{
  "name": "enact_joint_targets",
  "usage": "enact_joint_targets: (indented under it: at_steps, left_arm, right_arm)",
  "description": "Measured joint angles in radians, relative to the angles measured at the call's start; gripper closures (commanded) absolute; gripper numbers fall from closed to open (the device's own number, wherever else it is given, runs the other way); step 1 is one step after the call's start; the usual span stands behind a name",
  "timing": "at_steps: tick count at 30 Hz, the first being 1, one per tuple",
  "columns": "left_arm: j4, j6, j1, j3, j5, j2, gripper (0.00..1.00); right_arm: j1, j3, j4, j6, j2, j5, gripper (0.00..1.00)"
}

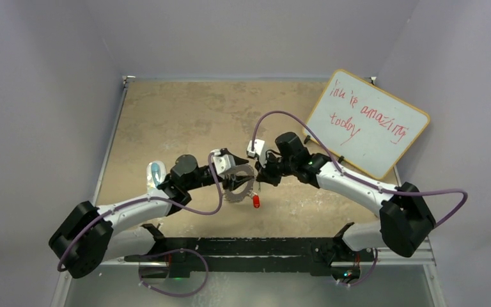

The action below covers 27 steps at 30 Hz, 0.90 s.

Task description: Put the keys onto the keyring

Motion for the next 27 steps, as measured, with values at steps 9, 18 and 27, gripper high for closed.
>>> enact_joint_targets:
  at_steps: [9,18,27]
  left_arm:
    - [-0.005,0.09,0.002,-0.019,0.006,-0.119,0.47]
    - [-0.135,0.241,0.002,-0.005,0.023,-0.061,0.53]
    - [-0.183,0.289,0.002,0.074,0.091,0.072,0.67]
  right_arm:
    - [0.0,-0.034,-0.07,0.01,-0.053,0.033,1.0]
    - [0.0,-0.035,-0.068,-0.006,-0.056,0.052,1.0]
    - [0.0,-0.024,-0.057,-0.04,-0.02,0.026,1.0]
